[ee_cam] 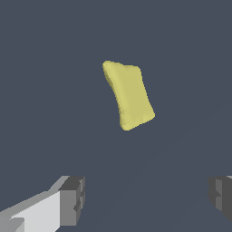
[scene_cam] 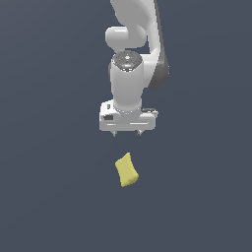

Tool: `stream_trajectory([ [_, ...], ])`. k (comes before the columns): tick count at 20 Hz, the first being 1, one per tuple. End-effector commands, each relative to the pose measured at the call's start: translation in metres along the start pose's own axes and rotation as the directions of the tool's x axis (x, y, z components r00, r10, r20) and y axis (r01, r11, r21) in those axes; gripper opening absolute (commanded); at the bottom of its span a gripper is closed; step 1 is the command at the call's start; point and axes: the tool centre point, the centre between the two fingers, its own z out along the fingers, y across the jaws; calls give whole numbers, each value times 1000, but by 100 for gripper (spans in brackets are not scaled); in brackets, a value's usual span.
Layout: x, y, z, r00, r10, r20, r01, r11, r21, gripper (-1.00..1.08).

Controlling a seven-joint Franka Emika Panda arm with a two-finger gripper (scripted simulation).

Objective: Pick up the object and move it to a goal position.

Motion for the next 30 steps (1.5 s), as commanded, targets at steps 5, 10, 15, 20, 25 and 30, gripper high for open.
stream_trajectory([
  [5,-2,4,3,1000,3,12,-3,1000,-10,100],
  [10,-6,11,8,999,12,33,-11,1000,-29,100],
  [15,-4,10,9,999,5,32,-4,1000,-27,100],
  [20,6,9,17,999,-26,33,27,999,-27,100],
  [25,23,7,32,996,-82,33,83,996,-24,100],
  [30,46,4,55,986,-160,34,161,987,-18,100],
])
